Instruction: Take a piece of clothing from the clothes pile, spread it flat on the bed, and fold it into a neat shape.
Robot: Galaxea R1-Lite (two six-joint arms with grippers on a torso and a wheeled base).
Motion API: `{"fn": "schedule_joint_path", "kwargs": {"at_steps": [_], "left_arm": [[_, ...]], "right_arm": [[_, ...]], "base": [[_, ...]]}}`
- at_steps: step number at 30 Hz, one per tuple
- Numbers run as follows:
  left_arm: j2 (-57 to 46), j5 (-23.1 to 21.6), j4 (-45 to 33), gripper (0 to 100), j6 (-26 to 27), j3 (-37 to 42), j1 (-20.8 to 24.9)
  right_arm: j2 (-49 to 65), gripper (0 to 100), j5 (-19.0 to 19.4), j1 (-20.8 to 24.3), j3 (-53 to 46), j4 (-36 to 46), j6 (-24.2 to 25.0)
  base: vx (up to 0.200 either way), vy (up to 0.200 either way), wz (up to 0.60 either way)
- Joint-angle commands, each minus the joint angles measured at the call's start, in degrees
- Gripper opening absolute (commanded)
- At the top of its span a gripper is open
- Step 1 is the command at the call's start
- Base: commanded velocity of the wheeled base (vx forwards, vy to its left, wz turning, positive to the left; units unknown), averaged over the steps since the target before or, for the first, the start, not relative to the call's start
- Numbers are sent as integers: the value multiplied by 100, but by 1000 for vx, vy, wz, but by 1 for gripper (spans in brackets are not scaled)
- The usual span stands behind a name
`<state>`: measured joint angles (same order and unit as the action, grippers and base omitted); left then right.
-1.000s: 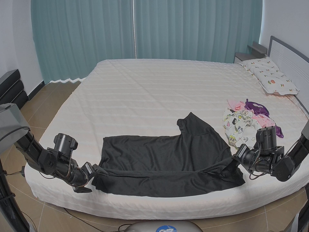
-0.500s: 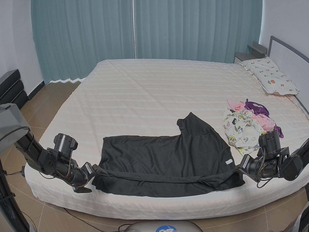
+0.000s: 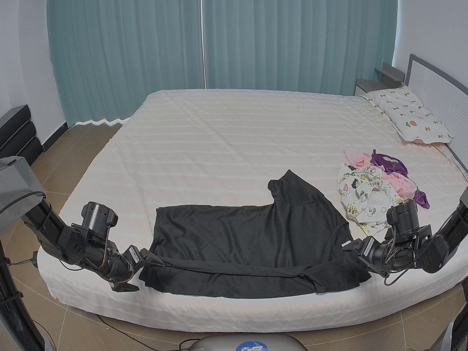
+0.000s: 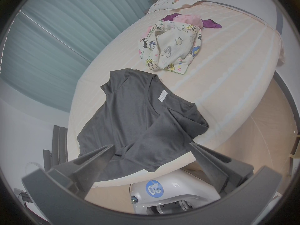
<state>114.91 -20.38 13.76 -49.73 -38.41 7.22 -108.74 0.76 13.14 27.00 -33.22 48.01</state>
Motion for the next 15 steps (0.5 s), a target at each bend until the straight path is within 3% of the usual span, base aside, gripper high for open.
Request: {"fn": "schedule_joint_path", "kwargs": {"at_steps": [1, 12, 15], "left_arm": [[14, -1, 4, 100, -2, -8, -1], [14, 61, 39, 100, -248, -26, 8], [32, 61, 197, 100, -283, -8, 8]], "right_arm": [[-271, 100, 30, 31, -90, -159, 7], [-1097, 100, 171, -22, -529, -1881, 16], [-1220, 100, 162, -22, -907, -2690, -55]], "base": [[0, 0, 0], [0, 0, 0], [0, 0, 0]]}}
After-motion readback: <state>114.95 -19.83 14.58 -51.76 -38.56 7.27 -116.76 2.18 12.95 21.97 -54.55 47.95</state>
